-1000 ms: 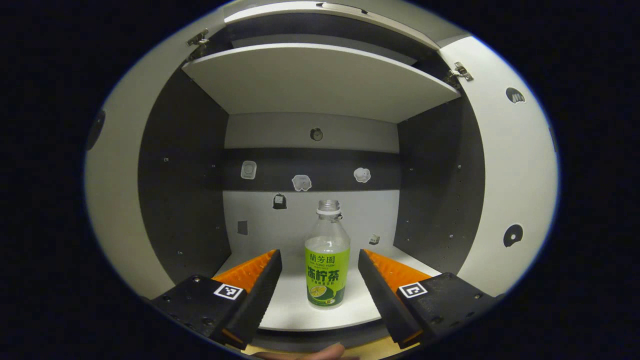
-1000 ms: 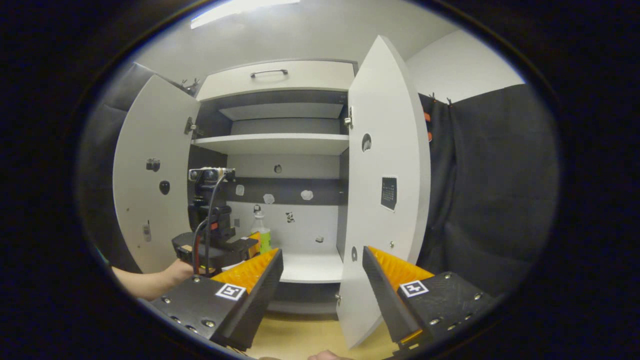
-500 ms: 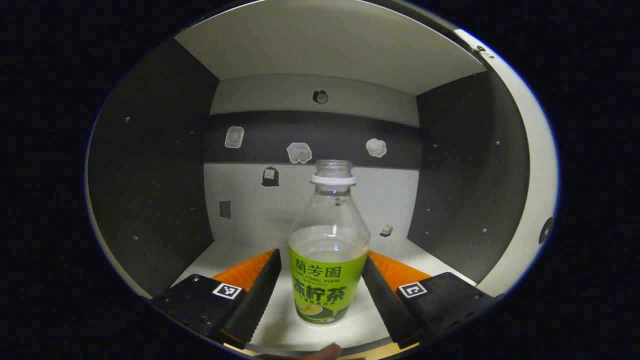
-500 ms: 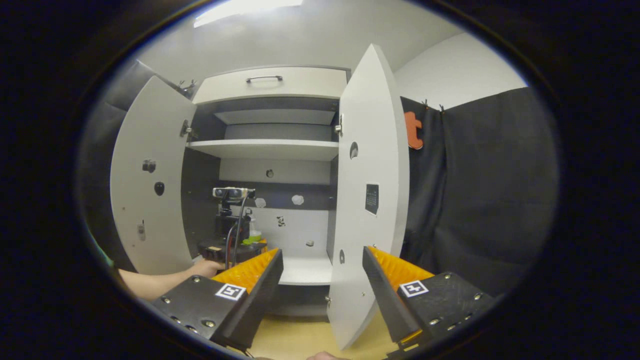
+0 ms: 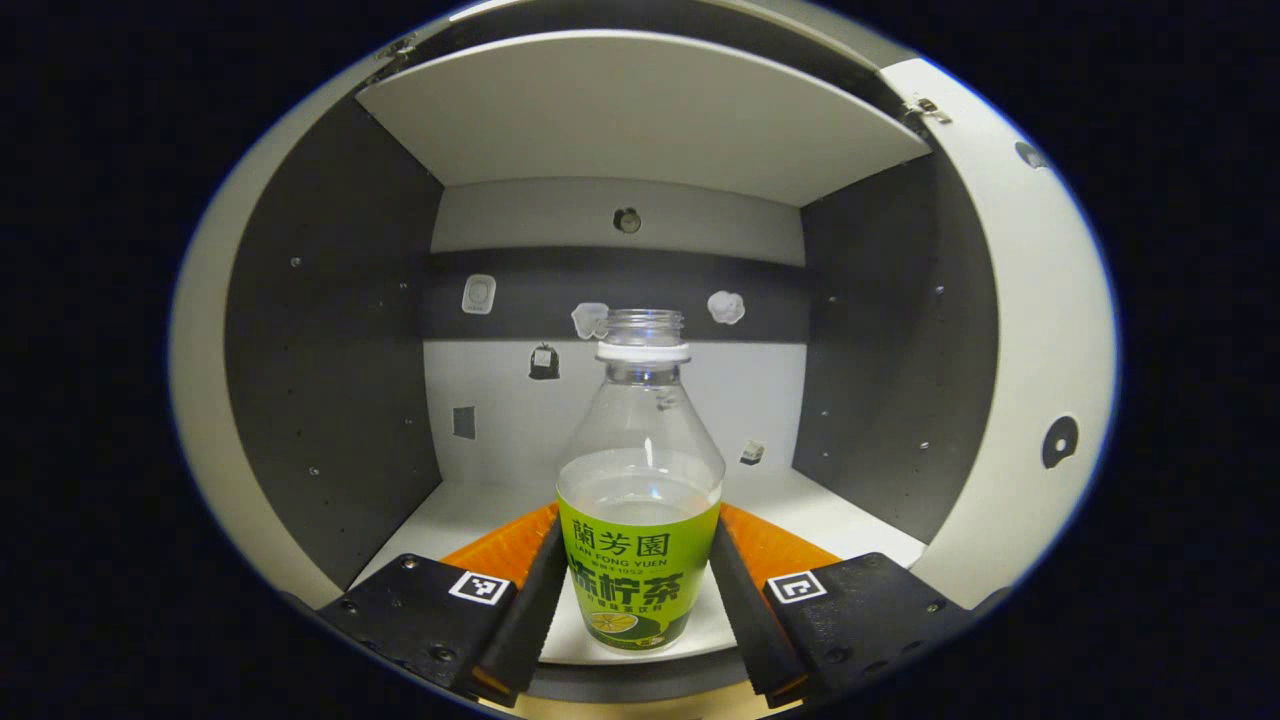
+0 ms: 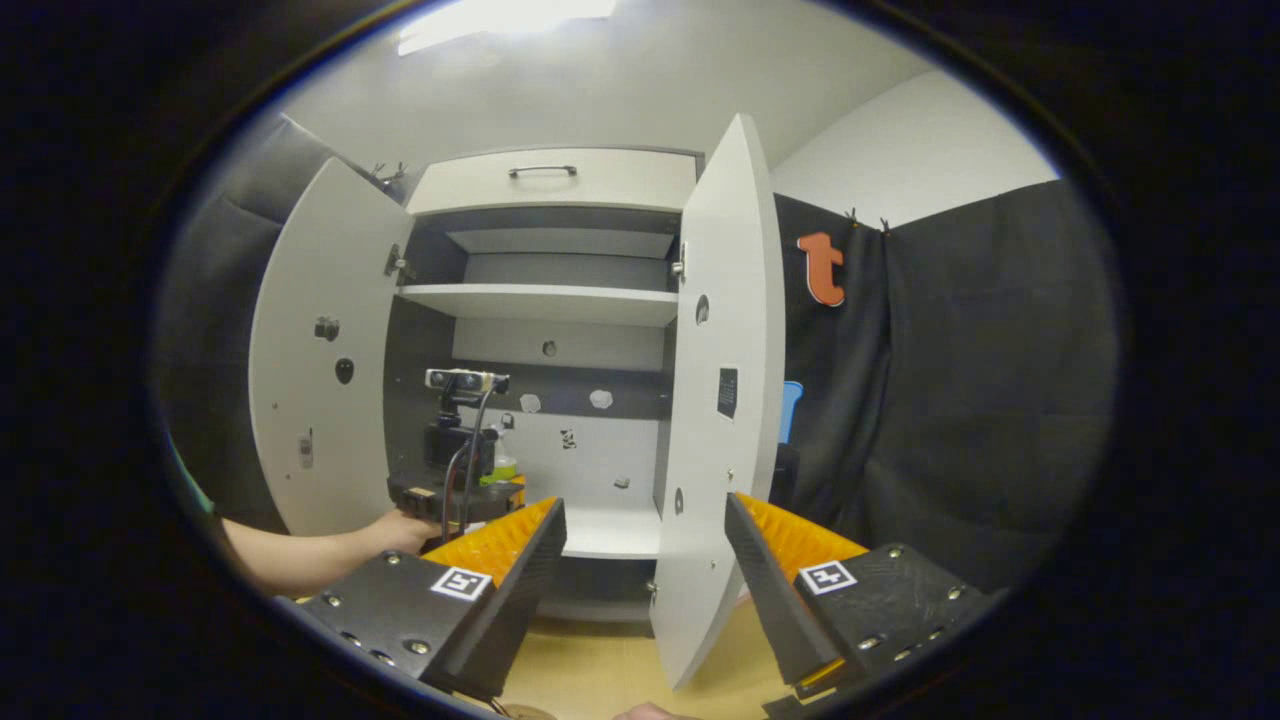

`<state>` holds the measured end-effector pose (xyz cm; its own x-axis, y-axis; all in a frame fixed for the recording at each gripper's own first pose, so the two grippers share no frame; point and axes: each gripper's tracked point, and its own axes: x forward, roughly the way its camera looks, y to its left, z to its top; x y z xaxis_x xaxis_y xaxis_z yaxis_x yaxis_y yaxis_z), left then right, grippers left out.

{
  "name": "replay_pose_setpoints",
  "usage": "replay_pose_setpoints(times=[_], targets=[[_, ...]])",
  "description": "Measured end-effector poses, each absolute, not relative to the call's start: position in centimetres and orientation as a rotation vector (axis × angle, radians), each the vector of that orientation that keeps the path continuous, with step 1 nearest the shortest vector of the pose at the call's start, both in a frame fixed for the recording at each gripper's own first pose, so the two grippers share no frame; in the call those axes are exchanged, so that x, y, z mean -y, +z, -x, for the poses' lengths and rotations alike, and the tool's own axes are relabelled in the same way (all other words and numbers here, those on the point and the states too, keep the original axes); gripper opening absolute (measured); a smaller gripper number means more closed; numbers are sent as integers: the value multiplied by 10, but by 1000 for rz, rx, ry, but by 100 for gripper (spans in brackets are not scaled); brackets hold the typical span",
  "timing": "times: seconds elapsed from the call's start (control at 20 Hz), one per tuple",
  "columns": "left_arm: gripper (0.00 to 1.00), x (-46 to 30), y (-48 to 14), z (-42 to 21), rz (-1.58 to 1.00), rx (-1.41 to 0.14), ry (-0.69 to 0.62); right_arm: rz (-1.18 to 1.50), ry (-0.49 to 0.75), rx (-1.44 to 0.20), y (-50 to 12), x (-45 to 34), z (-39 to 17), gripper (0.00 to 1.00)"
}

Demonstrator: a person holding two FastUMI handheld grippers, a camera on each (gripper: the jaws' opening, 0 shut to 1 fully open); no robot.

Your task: Grasp the bottle in the cabinet with the left hand and place it on the coaster, then close the right door with the right hand and the left door with the left hand.

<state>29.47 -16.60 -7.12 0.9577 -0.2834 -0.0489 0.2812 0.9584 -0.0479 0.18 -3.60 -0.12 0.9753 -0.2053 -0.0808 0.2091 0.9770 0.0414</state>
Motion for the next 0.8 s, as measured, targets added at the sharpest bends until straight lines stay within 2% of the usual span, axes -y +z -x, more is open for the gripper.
replay_pose_setpoints(times=[0.4,0.8], targets=[[78,182,-57,-177,52,45,-373,-84,-202,-19,7,50,33,96],[79,182,-128,-76,54,10,-435,-105,-269,19,9,97,59,96]])
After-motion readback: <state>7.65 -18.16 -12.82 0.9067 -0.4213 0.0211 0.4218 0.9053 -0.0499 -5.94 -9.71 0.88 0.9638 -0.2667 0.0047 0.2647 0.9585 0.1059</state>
